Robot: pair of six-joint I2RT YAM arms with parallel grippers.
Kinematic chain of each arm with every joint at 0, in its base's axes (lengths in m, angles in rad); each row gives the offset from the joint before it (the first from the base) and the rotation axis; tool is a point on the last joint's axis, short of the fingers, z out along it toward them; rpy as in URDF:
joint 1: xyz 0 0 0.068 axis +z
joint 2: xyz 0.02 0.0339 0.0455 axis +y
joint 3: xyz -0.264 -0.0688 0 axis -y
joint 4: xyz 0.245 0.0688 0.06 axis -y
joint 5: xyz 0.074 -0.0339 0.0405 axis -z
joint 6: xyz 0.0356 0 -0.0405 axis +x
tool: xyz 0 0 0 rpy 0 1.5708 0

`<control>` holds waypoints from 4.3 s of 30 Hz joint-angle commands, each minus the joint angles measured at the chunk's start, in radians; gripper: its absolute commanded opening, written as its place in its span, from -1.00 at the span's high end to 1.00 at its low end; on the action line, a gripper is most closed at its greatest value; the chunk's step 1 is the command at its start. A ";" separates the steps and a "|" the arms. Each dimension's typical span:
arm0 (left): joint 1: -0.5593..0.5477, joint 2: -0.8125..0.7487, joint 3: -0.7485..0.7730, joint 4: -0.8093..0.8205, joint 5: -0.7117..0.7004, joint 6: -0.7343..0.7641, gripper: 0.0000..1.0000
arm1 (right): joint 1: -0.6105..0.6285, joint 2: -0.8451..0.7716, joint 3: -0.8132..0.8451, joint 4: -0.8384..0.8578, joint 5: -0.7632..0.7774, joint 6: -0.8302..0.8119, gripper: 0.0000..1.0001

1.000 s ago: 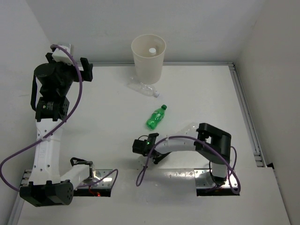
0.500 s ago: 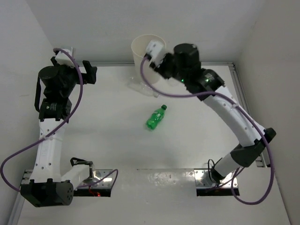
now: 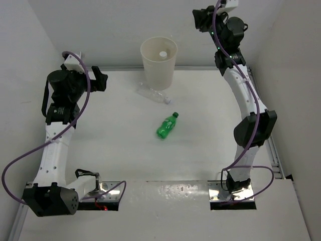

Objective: Put the plastic bottles in the bin

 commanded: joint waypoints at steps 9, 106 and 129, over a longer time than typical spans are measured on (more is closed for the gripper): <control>0.011 0.005 -0.079 0.026 0.008 -0.003 -1.00 | 0.057 0.139 0.067 0.330 -0.060 0.086 0.99; -0.791 1.204 0.764 -0.751 -0.193 0.230 -0.32 | -0.252 -0.585 -0.997 -0.486 -0.430 0.029 -0.58; -0.525 0.952 1.043 0.496 -0.202 0.192 0.84 | -0.259 -0.583 -1.036 -0.486 -0.405 -0.023 -0.56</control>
